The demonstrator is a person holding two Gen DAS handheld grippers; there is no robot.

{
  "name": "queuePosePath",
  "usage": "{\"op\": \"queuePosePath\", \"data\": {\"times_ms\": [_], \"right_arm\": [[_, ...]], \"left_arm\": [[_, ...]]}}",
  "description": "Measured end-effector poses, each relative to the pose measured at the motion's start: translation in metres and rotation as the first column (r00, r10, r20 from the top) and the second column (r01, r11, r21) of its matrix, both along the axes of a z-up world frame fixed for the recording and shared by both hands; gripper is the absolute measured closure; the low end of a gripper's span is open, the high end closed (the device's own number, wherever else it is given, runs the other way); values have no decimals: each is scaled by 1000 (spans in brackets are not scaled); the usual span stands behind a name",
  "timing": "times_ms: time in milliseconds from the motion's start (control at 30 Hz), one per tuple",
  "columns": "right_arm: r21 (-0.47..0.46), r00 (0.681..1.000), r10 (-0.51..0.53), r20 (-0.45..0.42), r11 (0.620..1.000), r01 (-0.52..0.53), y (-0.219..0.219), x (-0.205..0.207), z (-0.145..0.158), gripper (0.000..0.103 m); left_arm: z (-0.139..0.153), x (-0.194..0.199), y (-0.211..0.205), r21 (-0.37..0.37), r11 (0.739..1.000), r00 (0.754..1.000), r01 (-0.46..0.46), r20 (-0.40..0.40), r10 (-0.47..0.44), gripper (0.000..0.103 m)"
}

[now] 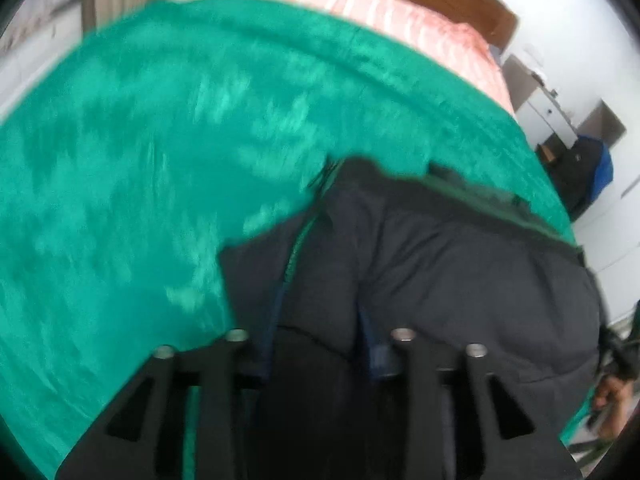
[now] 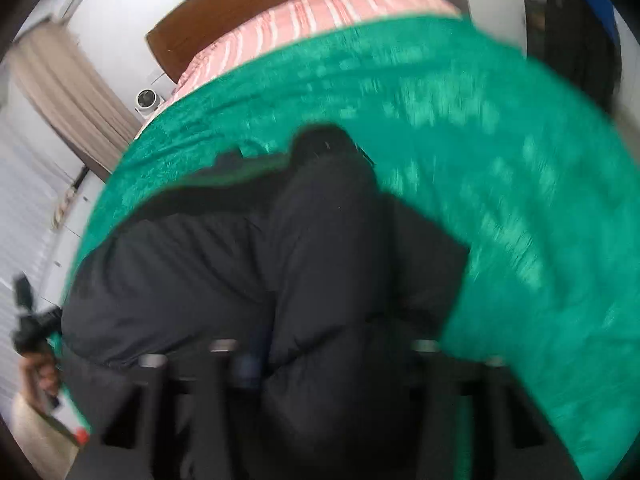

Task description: Fold large clothes

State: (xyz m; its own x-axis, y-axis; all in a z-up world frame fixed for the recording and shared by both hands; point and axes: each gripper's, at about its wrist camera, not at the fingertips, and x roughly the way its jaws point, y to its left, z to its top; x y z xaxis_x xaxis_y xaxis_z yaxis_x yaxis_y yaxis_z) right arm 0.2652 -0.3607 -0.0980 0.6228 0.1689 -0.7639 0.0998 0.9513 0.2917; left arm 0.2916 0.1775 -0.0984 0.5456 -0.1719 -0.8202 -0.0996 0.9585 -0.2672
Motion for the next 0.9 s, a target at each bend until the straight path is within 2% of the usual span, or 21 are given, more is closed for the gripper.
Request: {"op": "queuePosePath", "data": {"times_ms": [33, 100, 167, 200, 267, 333, 433, 500, 567, 667, 733, 800, 833, 867, 900], "right_arm": [[-12, 999, -14, 34, 1000, 15, -2, -4, 9, 73], [-16, 996, -49, 71, 999, 50, -11, -5, 10, 73], [-39, 999, -49, 10, 998, 49, -10, 4, -12, 70], [-46, 999, -41, -18, 998, 40, -7, 12, -30, 66], [-65, 999, -44, -15, 997, 43, 3, 15, -45, 60], [-105, 998, -58, 0, 993, 58, 11, 16, -47, 57], [-83, 998, -65, 26, 994, 67, 9, 12, -41, 51], [-42, 994, -72, 83, 996, 75, 6, -4, -25, 41], [-31, 979, -94, 181, 994, 101, -1, -33, -11, 24], [-51, 942, -154, 297, 983, 177, -12, -87, 1, 14], [-62, 929, -186, 320, 974, 217, -18, -116, -4, 14], [-49, 926, -218, 309, 968, 245, -23, -135, -16, 14], [-40, 927, -227, 298, 968, 250, -24, -143, -22, 14], [-31, 930, -231, 286, 968, 250, -24, -146, -29, 14], [-25, 932, -231, 279, 968, 248, -22, -150, -36, 14]], "left_arm": [[7, 0, -2, 12, 1000, 1000, -5, 24, 4, 72], [8, 3, -3, 54, 997, 996, -48, 78, 44, 58], [-10, 11, -5, 89, 995, 998, -53, 31, 50, 43], [-33, 14, -4, 77, 996, 999, -46, -9, 47, 40], [-47, 6, 1, 45, 997, 997, -68, 26, 67, 36], [-46, -3, 6, 34, 995, 995, -93, 50, 91, 32], [-36, -18, 13, 34, 994, 992, -107, 72, 104, 28], [-23, -34, 15, 32, 993, 988, -115, 103, 111, 26], [-8, -49, 11, 23, 995, 984, -98, 154, 94, 23], [23, -71, -16, 54, 998, 969, -18, 247, 4, 15], [42, -78, -47, 79, 994, 950, 74, 296, -94, 13], [59, -83, -91, 112, 973, 914, 201, 335, -227, 8], [64, -85, -108, 131, 960, 897, 246, 345, -277, 7], [68, -86, -135, 169, 939, 869, 300, 358, -342, 7], [68, -84, -153, 197, 926, 854, 321, 363, -373, 7]]}}
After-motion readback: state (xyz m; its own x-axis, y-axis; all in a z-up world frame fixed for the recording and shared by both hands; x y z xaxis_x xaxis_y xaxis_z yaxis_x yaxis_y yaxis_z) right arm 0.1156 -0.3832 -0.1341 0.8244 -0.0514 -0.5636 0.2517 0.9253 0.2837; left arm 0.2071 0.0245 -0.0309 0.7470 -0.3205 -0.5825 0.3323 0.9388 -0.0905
